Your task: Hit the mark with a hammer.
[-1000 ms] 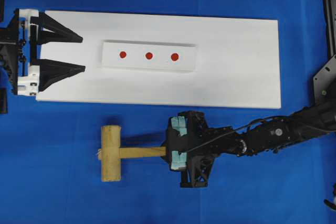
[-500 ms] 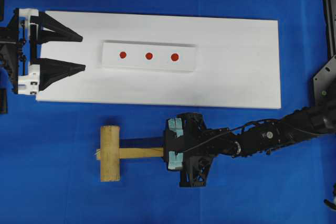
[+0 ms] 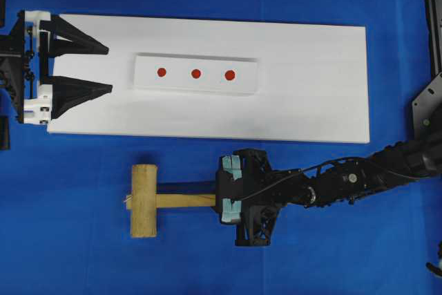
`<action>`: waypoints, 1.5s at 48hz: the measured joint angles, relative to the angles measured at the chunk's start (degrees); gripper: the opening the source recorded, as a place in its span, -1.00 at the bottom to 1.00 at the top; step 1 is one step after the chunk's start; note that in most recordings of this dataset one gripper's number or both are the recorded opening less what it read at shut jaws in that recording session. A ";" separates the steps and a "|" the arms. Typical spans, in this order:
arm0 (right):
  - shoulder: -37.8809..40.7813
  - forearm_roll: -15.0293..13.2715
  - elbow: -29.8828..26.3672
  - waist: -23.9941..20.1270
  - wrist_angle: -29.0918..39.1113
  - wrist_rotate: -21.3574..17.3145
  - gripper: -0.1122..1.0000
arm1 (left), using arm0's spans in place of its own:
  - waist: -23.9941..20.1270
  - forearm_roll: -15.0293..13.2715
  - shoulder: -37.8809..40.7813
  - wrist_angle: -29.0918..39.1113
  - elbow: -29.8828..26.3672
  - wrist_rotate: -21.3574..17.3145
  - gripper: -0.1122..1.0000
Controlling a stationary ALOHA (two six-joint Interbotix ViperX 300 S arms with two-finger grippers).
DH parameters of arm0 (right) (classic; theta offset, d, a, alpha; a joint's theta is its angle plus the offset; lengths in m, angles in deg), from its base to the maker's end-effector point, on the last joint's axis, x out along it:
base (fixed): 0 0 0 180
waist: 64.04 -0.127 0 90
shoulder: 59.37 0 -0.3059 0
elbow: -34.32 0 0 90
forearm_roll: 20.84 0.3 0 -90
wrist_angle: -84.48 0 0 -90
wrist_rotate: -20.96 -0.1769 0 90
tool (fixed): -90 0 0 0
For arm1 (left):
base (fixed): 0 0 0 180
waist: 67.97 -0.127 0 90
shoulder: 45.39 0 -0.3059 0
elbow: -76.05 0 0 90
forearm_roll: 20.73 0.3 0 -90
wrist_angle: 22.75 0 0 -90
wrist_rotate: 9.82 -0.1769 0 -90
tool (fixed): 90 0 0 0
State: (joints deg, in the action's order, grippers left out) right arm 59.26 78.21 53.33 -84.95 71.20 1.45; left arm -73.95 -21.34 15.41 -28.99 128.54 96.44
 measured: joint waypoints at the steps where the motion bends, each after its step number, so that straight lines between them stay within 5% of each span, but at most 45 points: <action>1: 0.09 0.00 0.00 0.09 -0.09 -0.26 -0.33 | -0.09 -0.09 0.00 0.00 0.00 0.00 0.78; 13: -0.26 0.18 -0.09 0.09 -1.41 0.35 0.84 | -0.09 0.00 0.00 0.09 0.09 0.35 0.78; 19: -2.55 -0.26 0.26 0.70 -2.29 0.70 0.70 | -0.09 -0.09 0.00 0.62 0.00 0.35 0.78; 39: -17.31 -1.41 3.25 0.70 -4.13 5.54 0.71 | 0.70 0.00 0.00 1.49 0.00 0.00 0.78; 51: -18.81 -1.49 4.04 1.14 -6.06 5.98 0.71 | 0.79 -0.09 0.00 1.49 0.00 0.00 0.78; 72: -23.12 -1.49 7.38 15.21 -1.76 12.04 0.71 | 0.88 0.00 0.00 1.49 0.09 -0.53 0.78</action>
State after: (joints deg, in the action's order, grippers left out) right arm 36.14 76.72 60.71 -69.75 69.45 13.49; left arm -73.07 -21.34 15.41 -27.49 128.63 95.92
